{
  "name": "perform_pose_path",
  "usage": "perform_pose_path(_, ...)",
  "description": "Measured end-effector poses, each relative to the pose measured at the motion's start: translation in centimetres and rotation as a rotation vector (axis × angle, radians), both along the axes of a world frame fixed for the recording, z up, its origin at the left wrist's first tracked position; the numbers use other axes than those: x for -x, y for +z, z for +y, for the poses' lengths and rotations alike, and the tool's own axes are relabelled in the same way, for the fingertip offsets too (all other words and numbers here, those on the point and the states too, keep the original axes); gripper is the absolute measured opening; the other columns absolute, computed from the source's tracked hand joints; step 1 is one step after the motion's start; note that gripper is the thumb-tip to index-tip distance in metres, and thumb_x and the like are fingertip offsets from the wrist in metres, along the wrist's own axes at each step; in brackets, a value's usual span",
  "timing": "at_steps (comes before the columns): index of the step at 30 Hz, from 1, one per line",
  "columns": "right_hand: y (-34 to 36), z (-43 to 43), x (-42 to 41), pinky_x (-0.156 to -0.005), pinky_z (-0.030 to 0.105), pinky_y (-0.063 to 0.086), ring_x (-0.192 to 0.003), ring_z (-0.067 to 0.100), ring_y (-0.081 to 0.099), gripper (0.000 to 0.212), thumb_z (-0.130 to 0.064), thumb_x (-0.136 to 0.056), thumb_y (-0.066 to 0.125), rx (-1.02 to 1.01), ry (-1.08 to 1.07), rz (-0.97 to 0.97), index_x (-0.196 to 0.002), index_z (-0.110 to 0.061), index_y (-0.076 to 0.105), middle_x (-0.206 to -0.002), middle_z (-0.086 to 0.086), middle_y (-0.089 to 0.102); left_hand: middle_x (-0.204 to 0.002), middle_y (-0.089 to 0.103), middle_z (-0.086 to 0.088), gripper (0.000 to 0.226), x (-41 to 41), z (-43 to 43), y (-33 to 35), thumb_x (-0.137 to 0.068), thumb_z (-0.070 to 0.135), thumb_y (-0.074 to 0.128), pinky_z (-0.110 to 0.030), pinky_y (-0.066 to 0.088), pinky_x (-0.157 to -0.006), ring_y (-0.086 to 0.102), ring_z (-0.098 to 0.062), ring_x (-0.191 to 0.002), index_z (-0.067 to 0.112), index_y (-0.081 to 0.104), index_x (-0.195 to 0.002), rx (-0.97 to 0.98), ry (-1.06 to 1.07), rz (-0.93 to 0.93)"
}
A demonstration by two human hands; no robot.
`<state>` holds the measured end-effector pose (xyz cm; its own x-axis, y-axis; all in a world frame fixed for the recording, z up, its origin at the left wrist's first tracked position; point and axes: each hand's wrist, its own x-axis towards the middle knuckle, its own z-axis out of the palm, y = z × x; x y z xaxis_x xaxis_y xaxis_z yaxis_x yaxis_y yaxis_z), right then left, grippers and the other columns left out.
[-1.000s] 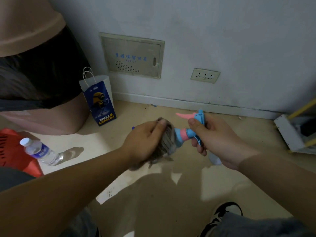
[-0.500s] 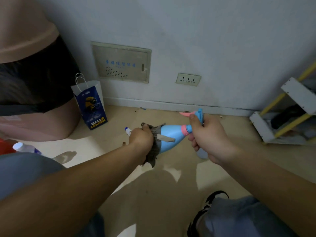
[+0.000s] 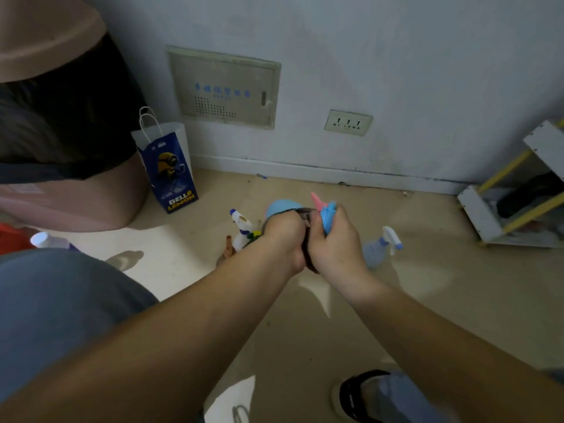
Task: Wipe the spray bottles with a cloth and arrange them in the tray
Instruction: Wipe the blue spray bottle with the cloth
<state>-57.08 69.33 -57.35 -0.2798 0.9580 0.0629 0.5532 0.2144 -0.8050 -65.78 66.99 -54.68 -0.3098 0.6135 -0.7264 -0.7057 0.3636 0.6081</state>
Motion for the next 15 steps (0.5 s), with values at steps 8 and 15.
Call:
perform_pose_path(8,-6.8,5.2,-7.0,-0.075,0.04,0.055,-0.082,0.026,0.066,0.026,-0.038,-0.104,0.046,0.123,0.06,-0.319,-0.11,-0.014,0.055,-0.086,0.003,0.064,-0.08,0.078,-0.018,0.036,1.2,0.5,-1.9,-0.104,0.002,0.041,-0.041,0.06,-0.076,0.072,-0.032,-0.073,0.005,0.07,-0.082,-0.006,-0.148,0.2)
perform_pose_path(15,-10.1,10.7,-11.9,-0.036,0.02,0.034,-0.042,0.019,0.046,0.024,-0.031,-0.101,0.05,0.442,-0.04,-0.297,-0.117,-0.024,0.066,-0.069,0.007,0.061,-0.067,0.073,-0.012,0.024,-0.3,0.5,-6.3,-0.105,0.001,0.045,-0.024,0.057,-0.052,0.071,-0.017,-0.056,0.0,0.067,-0.094,0.156,-0.432,0.421)
